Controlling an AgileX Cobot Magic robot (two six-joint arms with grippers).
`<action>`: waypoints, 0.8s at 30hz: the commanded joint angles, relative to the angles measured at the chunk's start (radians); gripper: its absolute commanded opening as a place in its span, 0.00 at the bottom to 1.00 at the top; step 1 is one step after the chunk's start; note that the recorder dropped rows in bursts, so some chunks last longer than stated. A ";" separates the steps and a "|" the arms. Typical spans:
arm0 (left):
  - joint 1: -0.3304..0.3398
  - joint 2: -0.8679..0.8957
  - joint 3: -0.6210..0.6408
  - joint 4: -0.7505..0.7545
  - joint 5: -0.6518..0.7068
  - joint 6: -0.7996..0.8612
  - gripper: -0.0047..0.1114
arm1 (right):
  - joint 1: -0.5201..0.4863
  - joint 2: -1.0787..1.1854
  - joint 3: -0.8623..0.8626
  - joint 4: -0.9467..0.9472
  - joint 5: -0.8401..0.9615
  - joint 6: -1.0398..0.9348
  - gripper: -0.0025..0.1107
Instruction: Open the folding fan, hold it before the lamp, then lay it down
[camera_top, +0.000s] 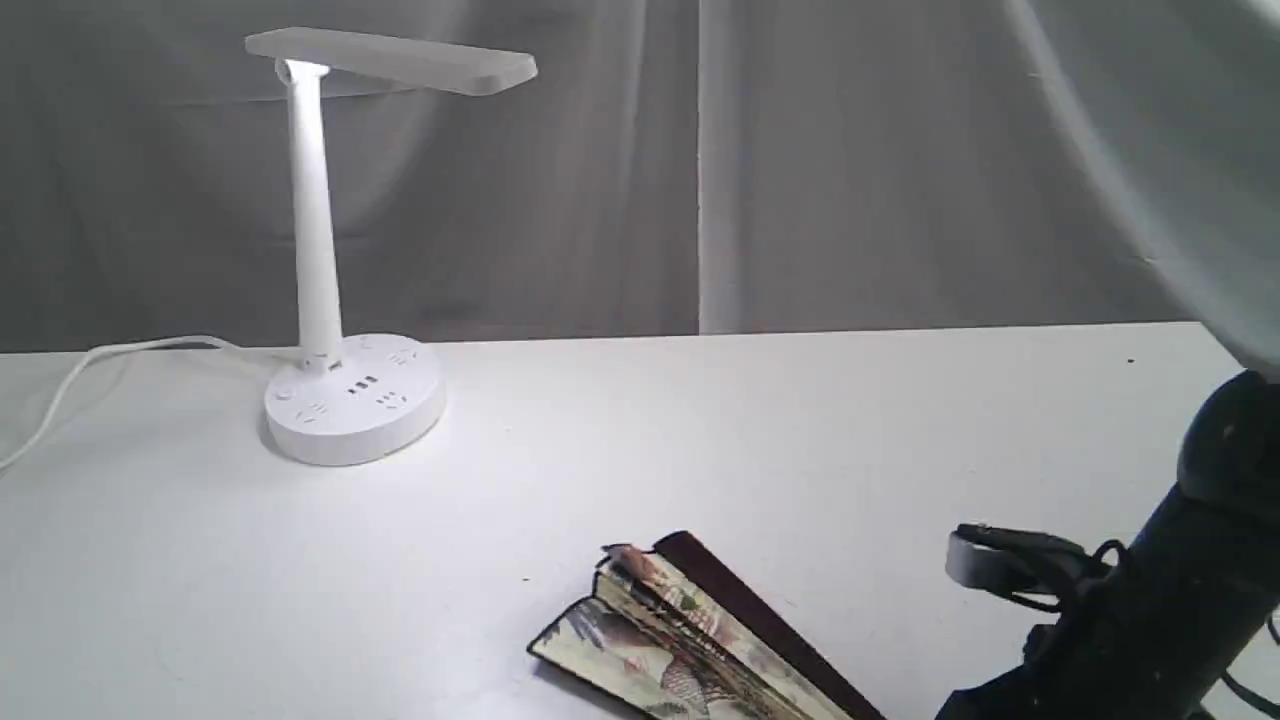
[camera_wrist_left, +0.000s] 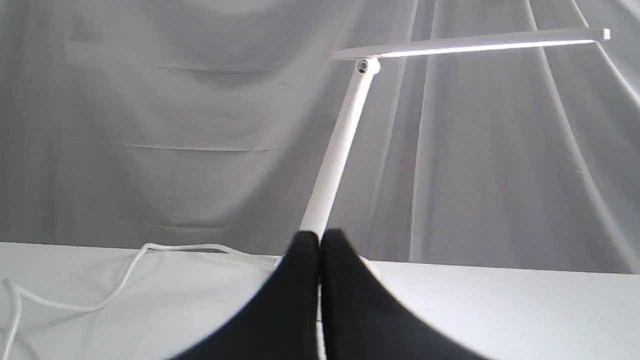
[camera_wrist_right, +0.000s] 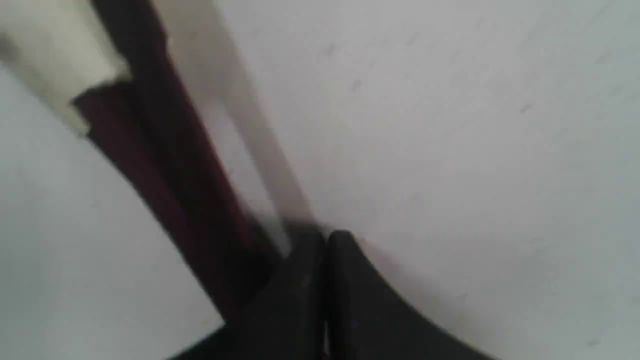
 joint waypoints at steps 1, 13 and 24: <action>-0.004 -0.005 0.004 -0.007 0.000 -0.003 0.04 | 0.048 -0.010 0.004 -0.003 0.077 0.035 0.02; -0.004 -0.005 0.004 -0.007 0.000 -0.003 0.04 | 0.275 -0.010 0.004 0.044 -0.063 0.065 0.02; -0.004 -0.005 0.004 -0.007 0.000 -0.003 0.04 | 0.179 -0.183 0.004 0.009 -0.125 0.091 0.02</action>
